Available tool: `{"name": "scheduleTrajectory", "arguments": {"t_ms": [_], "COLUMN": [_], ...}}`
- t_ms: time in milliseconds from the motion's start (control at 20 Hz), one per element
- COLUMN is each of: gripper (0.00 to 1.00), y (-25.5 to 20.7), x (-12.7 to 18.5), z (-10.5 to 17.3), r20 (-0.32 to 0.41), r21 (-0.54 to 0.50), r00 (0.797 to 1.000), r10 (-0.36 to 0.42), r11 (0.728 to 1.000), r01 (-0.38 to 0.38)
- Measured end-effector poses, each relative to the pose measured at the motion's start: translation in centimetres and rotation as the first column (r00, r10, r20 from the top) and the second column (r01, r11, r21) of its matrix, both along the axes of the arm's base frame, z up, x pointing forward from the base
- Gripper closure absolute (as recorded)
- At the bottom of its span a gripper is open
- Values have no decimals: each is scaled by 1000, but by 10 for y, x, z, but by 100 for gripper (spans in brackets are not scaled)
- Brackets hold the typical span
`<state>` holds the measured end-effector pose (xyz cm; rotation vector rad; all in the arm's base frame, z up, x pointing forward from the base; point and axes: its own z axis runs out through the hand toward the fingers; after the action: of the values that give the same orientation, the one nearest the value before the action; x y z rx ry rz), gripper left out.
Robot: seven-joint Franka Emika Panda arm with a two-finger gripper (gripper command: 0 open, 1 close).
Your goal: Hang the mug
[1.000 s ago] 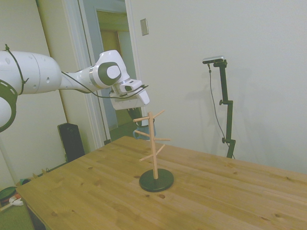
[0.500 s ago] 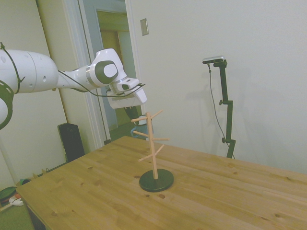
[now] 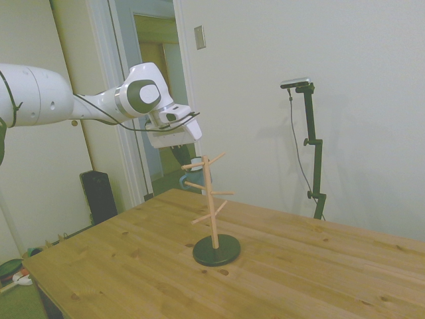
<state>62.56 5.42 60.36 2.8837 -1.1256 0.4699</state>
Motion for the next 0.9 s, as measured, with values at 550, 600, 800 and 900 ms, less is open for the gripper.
{"name": "scheduleTrajectory", "arguments": {"t_ms": [550,600,800,900], "gripper": [100,100,100,100], "y": [-25,-26,-27,-29], "x": [4,4,4,5], "z": [-9,-9,-12,-14], "r20": [-8,-9,-13,-13], "r21": [15,15,15,15], "r00": [1000,1000,1000,1000], "r10": [-14,-15,-16,-19], "r11": [1000,1000,1000,1000], "r01": [14,15,16,19]}}
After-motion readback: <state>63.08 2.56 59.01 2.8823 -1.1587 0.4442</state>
